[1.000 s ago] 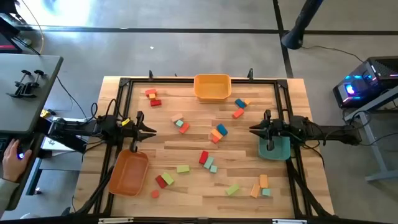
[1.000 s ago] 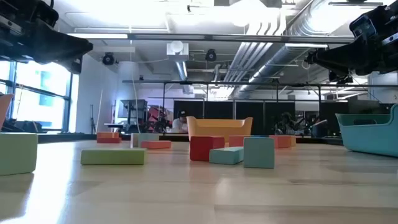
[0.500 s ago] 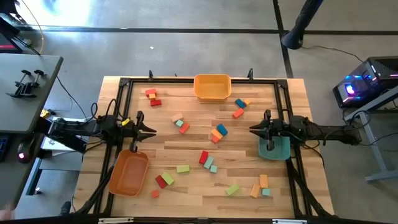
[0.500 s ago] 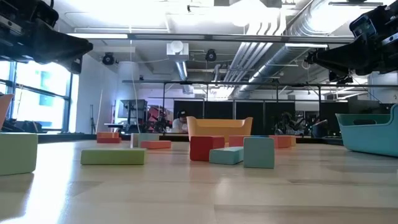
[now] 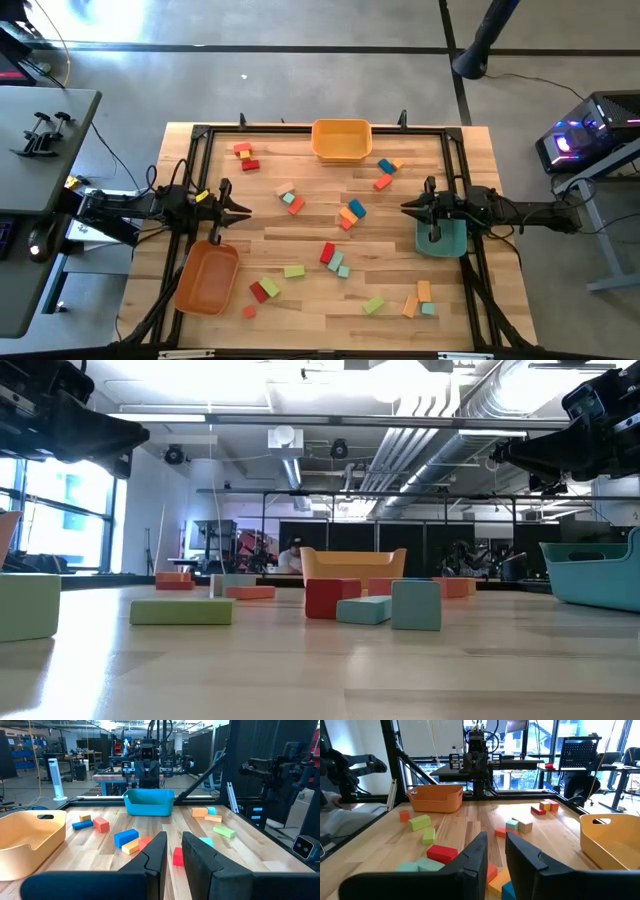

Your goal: Sort blocks by size

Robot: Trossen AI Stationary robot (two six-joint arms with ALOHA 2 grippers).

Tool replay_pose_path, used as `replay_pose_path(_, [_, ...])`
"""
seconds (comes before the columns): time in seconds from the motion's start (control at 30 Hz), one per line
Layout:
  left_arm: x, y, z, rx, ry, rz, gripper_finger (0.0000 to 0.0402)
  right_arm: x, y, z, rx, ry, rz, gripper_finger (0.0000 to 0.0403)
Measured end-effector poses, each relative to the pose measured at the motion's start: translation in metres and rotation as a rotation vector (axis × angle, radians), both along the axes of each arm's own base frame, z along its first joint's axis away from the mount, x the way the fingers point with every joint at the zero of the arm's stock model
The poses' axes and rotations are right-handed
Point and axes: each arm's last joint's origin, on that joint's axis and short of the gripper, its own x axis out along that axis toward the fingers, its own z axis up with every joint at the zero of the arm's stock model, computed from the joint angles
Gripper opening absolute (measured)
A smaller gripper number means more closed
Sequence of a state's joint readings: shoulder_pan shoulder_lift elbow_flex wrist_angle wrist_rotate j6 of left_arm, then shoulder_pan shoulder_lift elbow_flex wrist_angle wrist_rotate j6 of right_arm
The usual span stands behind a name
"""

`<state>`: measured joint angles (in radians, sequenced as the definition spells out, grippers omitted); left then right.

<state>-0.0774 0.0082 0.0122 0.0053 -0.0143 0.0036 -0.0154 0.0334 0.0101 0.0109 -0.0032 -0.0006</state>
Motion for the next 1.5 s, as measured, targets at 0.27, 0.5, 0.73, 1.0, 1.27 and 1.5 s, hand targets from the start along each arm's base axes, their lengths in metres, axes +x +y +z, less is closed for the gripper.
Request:
replay_pose_path(0.27, [0.0,0.0,0.0,0.0,0.0,0.0,0.0046,0.0,0.0,0.0,0.0,0.0,0.0,0.0061])
replay_pose_path(0.5, [0.0,0.0,0.0,0.0,0.0,0.0,0.0046,0.0,0.0,0.0,0.0,0.0,0.0,0.0061])
replay_pose_path(0.73, [0.0,0.0,0.0,0.0,0.0,0.0,0.0046,0.0,0.0,0.001,0.005,-0.011,0.001,0.0061])
replay_pose_path(1.0, [0.0,0.0,0.0,0.0,0.0,0.0,0.0046,-0.003,-0.003,0.024,0.5,-0.276,-0.052,0.0061])
replay_pose_path(1.27, [0.0,0.002,0.006,0.042,-0.063,0.071,0.0046,-0.001,0.004,0.038,0.52,-0.37,0.166,0.0061])
replay_pose_path(1.5, [-0.003,0.005,0.024,0.014,-0.252,0.181,0.0046,0.018,0.006,0.03,0.465,-0.294,-0.003,0.0062])
